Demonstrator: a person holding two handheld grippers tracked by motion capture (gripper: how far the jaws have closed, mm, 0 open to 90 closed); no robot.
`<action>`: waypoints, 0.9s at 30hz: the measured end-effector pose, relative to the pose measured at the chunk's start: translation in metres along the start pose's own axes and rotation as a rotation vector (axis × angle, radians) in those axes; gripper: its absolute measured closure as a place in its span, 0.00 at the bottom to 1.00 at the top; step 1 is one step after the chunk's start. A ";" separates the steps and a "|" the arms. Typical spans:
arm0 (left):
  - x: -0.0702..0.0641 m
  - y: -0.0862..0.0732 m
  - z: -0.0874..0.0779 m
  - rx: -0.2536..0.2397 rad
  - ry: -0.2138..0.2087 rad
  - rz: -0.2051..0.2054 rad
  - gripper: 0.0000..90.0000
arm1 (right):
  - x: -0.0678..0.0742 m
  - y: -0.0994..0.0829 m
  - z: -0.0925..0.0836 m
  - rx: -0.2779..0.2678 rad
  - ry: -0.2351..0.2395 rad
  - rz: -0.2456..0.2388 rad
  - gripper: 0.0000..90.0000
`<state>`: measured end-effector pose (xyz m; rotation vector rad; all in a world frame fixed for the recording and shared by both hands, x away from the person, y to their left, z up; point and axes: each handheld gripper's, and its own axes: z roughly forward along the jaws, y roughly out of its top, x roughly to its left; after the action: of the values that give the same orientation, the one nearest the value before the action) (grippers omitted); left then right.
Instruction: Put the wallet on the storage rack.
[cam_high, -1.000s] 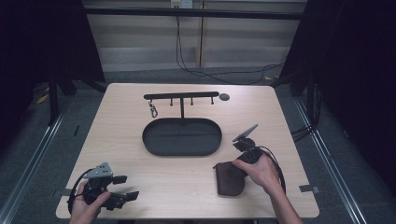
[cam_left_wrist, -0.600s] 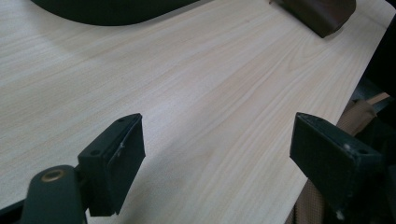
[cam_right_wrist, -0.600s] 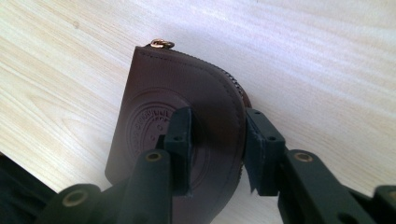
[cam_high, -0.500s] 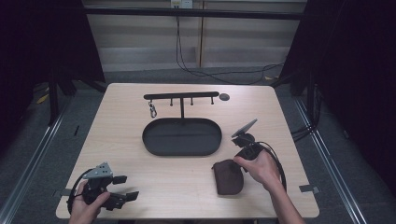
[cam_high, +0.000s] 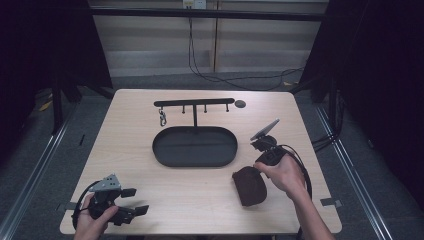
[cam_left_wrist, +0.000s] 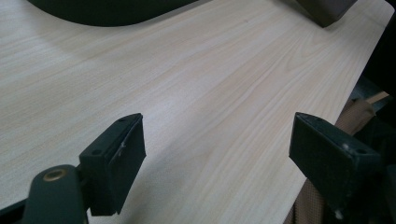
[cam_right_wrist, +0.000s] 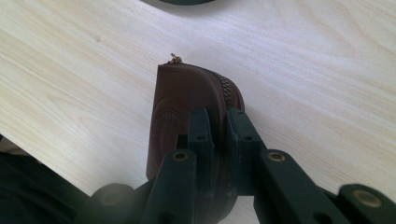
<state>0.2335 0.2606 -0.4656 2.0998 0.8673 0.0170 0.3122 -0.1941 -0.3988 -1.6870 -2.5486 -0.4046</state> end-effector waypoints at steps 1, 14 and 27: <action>0.000 0.000 0.000 -0.002 0.001 0.000 0.20 | 0.001 0.001 -0.001 0.003 -0.007 0.000 0.91; 0.000 0.000 -0.001 0.001 -0.002 -0.001 0.20 | 0.004 0.007 -0.015 0.032 -0.056 -0.009 0.93; 0.001 0.001 0.000 -0.001 -0.018 -0.019 0.20 | 0.003 0.015 -0.029 0.043 -0.082 0.003 0.93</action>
<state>0.2354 0.2610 -0.4650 2.0879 0.8763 -0.0112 0.3222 -0.1932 -0.3674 -1.7274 -2.5910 -0.2848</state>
